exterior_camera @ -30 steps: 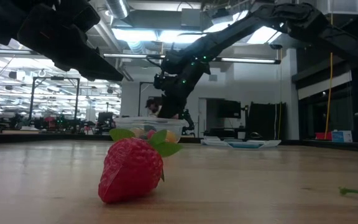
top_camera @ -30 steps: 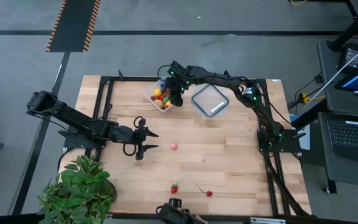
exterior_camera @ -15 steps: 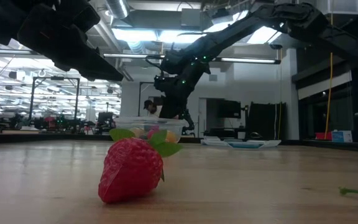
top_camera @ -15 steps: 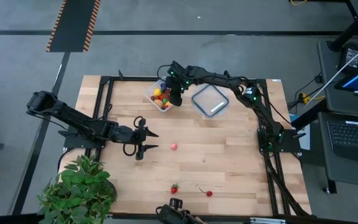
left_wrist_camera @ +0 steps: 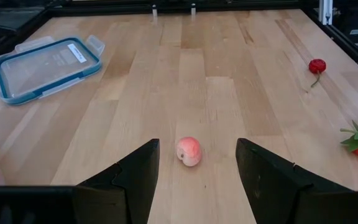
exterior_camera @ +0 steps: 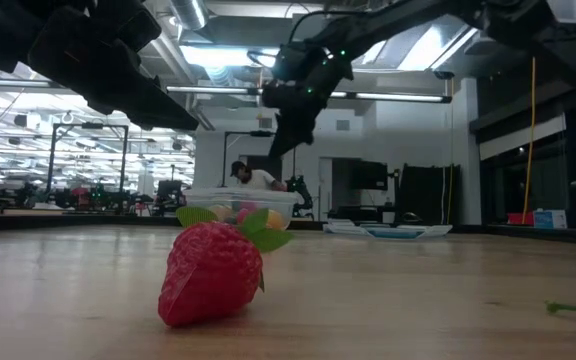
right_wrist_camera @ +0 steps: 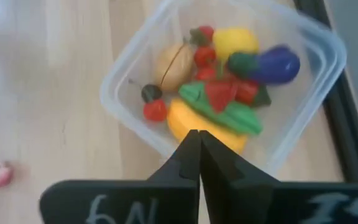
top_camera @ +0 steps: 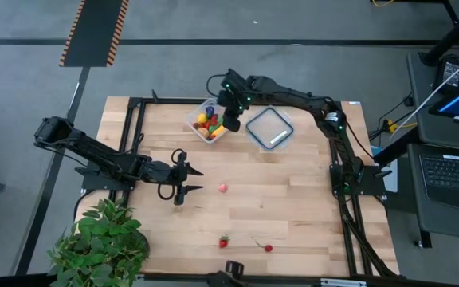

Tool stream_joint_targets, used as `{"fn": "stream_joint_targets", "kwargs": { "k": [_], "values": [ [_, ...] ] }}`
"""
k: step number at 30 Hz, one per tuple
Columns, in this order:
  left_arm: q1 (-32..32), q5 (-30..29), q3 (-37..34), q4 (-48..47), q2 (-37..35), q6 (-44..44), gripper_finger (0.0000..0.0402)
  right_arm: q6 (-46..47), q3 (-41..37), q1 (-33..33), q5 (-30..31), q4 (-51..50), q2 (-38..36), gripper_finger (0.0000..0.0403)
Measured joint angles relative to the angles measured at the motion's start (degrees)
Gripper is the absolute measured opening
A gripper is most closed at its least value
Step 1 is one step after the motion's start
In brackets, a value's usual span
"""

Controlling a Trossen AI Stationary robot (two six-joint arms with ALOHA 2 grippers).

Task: Pick and placing Produce into tupperware
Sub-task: Put the cherry into the transparent container

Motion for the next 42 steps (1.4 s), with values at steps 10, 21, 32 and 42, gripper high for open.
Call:
{"fn": "stream_joint_targets", "kwargs": {
  "k": [10, 21, 32, 42],
  "values": [
    [0.0, 0.0, 0.0, -0.9, 0.0, 1.7, 0.0206, 4.1, -5.8, 5.4, -0.2, -5.1, -5.1, 0.0006],
    [0.0, 0.0, 0.0, -0.9, 0.0, 1.9, 0.0206, 8.5, -37.7, 11.5, -2.7, 23.4, -32.3, 0.0013],
    [0.0, 0.0, 0.0, 2.5, 0.0, -0.5, 0.0206, 9.9, -64.7, 18.5, -2.7, 42.7, -58.1, 0.0012],
    [0.0, 0.0, 0.0, 4.8, 0.0, -1.5, 0.0206, 9.2, -78.5, 23.7, -7.3, 45.1, -69.9, 0.0017]
  ]
}}
